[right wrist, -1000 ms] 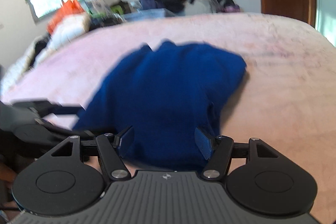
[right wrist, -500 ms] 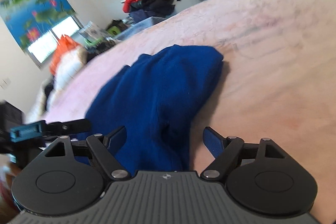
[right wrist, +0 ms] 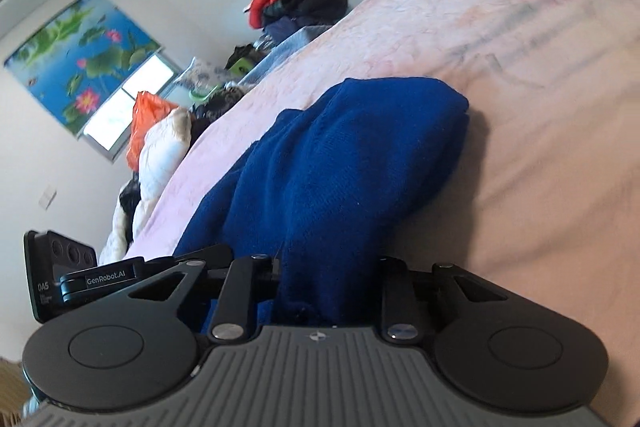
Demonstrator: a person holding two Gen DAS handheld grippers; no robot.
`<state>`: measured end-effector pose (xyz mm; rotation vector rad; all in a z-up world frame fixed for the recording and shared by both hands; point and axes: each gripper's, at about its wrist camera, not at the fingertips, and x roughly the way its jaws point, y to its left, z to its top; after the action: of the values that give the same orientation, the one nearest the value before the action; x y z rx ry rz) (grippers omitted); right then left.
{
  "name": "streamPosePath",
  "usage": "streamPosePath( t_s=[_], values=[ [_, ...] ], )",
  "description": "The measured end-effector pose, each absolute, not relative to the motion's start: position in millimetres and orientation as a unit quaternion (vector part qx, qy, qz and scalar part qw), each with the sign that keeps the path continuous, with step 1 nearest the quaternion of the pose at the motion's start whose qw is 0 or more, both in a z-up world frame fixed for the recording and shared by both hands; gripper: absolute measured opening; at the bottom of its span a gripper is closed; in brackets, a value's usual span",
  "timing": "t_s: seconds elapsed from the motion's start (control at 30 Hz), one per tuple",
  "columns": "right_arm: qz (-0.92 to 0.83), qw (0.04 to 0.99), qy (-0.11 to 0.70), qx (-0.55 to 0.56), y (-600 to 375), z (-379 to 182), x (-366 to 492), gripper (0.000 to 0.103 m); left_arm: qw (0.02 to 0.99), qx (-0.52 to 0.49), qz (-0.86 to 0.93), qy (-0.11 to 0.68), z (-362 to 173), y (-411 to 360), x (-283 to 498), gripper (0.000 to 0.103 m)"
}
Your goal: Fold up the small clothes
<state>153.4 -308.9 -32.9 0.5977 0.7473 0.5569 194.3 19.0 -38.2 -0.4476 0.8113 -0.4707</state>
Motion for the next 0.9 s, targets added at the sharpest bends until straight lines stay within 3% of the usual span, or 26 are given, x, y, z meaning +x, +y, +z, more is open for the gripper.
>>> streamPosePath(
  t_s=[0.2, 0.3, 0.37, 0.43, 0.53, 0.6, 0.63, 0.67, 0.7, 0.77, 0.9],
  values=[
    [0.253, 0.857, 0.358, 0.270, -299.0, -21.1, 150.1, 0.028, 0.879, -0.162, -0.212, 0.394, -30.2, 12.5, 187.7, 0.030],
    [0.223, 0.873, 0.369, 0.227, -297.9, -19.7, 143.4, 0.045, 0.897, -0.118, -0.191, 0.381, -23.4, 6.2, 169.3, 0.042],
    [0.219, 0.880, 0.366, 0.206, -299.8, -14.2, 127.5, 0.051, 0.906, -0.099, -0.176, 0.373, -16.4, 5.3, 153.9, 0.064],
    [0.214, 0.887, 0.367, 0.182, -303.0, -10.1, 109.0, 0.058, 0.907, -0.097, -0.178, 0.369, -11.4, 6.6, 137.2, 0.069],
    [0.227, 0.885, 0.375, 0.158, -305.1, -10.6, 82.1, 0.058, 0.891, -0.115, -0.210, 0.385, -14.4, 7.5, 117.3, 0.068],
    [0.233, 0.883, 0.377, 0.152, -306.8, -12.9, 70.1, 0.038, 0.882, -0.132, -0.222, 0.395, -21.5, 7.8, 111.6, 0.049],
    [0.232, 0.883, 0.378, 0.151, -306.5, -12.9, 68.3, 0.033, 0.880, -0.128, -0.220, 0.401, -24.4, 6.0, 111.0, 0.028],
    [0.232, 0.882, 0.379, 0.154, -306.8, -13.4, 67.4, 0.023, 0.881, -0.126, -0.212, 0.404, -26.0, 5.5, 110.7, 0.024],
    [0.234, 0.881, 0.379, 0.161, -307.4, -14.0, 67.7, 0.019, 0.882, -0.133, -0.210, 0.401, -26.4, 6.1, 109.1, 0.020],
    [0.231, 0.883, 0.375, 0.164, -304.3, -13.0, 64.6, 0.017, 0.882, -0.147, -0.208, 0.397, -22.7, 12.3, 108.6, 0.010],
    [0.246, 0.879, 0.356, 0.200, -304.5, -6.7, 55.6, 0.016, 0.893, -0.138, -0.198, 0.380, -10.9, 22.2, 102.4, 0.009]
  ],
)
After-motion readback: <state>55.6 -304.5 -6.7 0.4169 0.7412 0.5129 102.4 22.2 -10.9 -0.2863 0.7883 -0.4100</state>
